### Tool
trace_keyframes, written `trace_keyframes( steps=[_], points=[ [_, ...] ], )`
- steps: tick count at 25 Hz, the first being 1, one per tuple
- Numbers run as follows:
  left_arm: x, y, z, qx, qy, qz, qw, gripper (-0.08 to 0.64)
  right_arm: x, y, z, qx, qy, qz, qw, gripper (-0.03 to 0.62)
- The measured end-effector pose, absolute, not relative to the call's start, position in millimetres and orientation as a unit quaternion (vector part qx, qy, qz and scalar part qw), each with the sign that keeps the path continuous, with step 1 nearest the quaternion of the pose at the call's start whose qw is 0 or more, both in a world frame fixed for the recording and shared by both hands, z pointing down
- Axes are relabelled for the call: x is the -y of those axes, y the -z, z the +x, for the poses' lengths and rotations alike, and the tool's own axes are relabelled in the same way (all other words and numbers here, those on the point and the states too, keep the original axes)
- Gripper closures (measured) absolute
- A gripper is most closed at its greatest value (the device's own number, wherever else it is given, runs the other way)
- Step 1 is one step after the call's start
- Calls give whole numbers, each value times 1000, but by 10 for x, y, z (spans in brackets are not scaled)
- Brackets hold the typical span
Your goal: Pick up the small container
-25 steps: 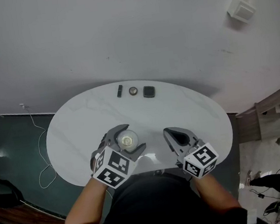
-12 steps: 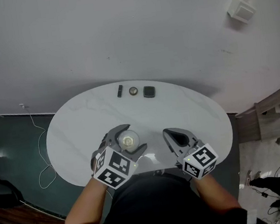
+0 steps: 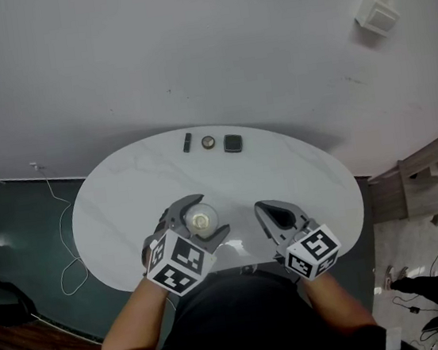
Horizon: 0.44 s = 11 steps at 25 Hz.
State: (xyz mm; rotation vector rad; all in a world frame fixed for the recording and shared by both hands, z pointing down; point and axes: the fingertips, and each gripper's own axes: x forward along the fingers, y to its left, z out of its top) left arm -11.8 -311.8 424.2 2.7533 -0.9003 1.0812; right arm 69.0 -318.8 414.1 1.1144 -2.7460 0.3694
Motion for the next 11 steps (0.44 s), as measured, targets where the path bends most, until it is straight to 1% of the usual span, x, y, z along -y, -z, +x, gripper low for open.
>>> trace_keyframes(
  steps=[11],
  points=[
    [3138,-4254,-106,288,-351,891,24,210,3211,-4136,683,917,-124,372,75,598]
  ],
)
